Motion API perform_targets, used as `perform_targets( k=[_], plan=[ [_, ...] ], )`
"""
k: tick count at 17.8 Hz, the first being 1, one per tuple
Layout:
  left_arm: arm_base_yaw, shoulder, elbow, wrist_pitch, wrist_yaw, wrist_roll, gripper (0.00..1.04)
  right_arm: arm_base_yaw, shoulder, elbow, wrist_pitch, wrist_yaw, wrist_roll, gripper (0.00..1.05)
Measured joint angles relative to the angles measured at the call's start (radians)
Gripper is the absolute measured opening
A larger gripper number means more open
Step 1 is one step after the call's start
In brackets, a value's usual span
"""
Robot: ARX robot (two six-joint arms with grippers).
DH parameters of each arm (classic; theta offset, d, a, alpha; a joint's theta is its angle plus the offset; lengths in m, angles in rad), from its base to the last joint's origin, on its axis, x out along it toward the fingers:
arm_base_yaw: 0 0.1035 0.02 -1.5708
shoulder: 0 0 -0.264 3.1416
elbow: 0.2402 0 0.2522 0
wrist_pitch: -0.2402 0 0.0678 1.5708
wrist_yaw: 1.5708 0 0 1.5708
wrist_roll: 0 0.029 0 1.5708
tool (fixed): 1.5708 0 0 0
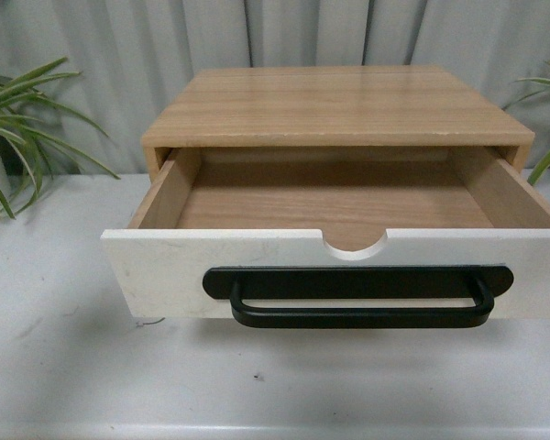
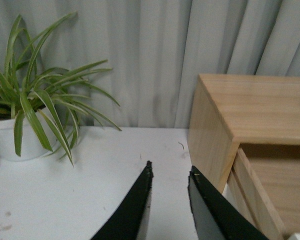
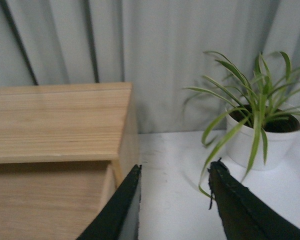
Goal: Pull drawer
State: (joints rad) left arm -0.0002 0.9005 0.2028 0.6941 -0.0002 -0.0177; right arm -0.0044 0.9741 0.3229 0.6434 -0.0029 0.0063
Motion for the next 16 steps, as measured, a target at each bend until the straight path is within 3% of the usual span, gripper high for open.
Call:
perform_targets(
  k=[2,4,16],
  plan=[
    [0.000,-0.060,-0.047,-0.022,-0.001,-0.002,0.01,0.004,-0.080,-0.063,0.007,0.000,-0.003,0.21],
    [0.001,-0.129,-0.080,-0.048,0.000,0.003,0.02,0.004,-0.129,-0.132,-0.010,0.000,-0.007,0.02],
    [-0.001,-0.458,-0.193,-0.253,0.000,0.003,0.02,0.004,-0.470,-0.278,-0.188,0.002,-0.006,0.02]
  ],
)
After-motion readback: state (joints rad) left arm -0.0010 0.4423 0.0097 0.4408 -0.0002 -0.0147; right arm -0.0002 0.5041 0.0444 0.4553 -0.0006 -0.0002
